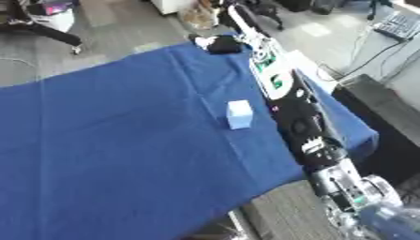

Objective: Pick up the objects with one hand, pass them to the other hand, and then place them into the box on the other side of the table.

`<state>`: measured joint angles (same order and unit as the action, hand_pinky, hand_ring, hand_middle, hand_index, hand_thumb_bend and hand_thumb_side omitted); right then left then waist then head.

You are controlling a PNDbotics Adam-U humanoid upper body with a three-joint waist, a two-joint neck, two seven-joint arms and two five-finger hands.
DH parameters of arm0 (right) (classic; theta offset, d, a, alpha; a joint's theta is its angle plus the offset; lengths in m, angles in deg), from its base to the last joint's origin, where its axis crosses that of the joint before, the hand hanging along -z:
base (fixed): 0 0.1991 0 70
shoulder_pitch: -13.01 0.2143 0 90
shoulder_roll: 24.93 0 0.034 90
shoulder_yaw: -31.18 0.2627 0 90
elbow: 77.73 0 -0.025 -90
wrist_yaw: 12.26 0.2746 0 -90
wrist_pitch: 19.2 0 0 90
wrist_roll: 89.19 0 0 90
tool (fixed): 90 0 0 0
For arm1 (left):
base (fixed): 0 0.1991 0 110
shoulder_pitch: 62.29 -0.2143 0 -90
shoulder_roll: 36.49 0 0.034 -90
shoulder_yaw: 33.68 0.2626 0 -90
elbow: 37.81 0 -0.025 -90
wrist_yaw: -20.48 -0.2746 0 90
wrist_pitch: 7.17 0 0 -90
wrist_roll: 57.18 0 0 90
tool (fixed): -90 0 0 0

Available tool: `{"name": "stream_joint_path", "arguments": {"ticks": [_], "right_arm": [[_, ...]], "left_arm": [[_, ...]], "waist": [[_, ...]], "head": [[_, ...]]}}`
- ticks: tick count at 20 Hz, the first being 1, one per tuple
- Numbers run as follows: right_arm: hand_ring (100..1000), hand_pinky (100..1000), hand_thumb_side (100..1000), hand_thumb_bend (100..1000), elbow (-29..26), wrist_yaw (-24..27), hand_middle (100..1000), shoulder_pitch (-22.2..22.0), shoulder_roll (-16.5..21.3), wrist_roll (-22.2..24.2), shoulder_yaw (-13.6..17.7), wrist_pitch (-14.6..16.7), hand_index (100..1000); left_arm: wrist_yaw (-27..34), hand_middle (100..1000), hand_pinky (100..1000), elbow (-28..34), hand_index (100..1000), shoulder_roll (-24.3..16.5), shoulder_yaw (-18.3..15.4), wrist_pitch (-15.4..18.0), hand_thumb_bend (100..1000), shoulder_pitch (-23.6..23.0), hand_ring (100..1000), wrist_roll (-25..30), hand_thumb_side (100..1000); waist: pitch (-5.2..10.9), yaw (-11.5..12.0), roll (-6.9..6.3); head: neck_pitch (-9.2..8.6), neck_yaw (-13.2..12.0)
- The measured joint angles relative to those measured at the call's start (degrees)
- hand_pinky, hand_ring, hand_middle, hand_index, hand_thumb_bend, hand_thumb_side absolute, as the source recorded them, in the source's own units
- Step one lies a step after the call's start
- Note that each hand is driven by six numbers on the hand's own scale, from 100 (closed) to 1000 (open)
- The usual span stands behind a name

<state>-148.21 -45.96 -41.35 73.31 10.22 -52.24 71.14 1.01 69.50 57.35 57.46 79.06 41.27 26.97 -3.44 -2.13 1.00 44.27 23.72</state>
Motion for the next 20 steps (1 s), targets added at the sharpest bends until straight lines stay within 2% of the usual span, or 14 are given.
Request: {"name": "stream_joint_path", "arguments": {"ticks": [7, 13, 20], "right_arm": [[887, 824, 420, 479, 14.14, -4.91, 904, 2.28, 3.91, 0.22, 1.11, 1.9, 960], [890, 829, 438, 490, 23.42, -6.63, 901, 3.74, 4.87, 1.0, 1.38, 3.28, 964], [898, 841, 445, 486, 27.4, -4.98, 899, 4.48, 6.43, 10.32, 1.36, 9.99, 968]], "left_arm": [[2.36, 639, 759, -0.35, 755, 1.55, 1.58, 0.66, 769, -1.09, 635, 0.85, 587], [2.79, 638, 759, -0.94, 757, 2.71, 2.25, 0.47, 769, -1.49, 633, 1.65, 592], [2.61, 636, 758, -1.45, 760, 3.18, 2.26, -0.06, 769, -1.75, 629, 2.82, 593]], "waist": [[0.36, 0.22, 0.0], [0.37, 0.66, 0.0], [0.37, 1.05, 0.0]], "head": [[0.0, -0.64], [0.0, -1.48], [0.0, -1.75]]}}
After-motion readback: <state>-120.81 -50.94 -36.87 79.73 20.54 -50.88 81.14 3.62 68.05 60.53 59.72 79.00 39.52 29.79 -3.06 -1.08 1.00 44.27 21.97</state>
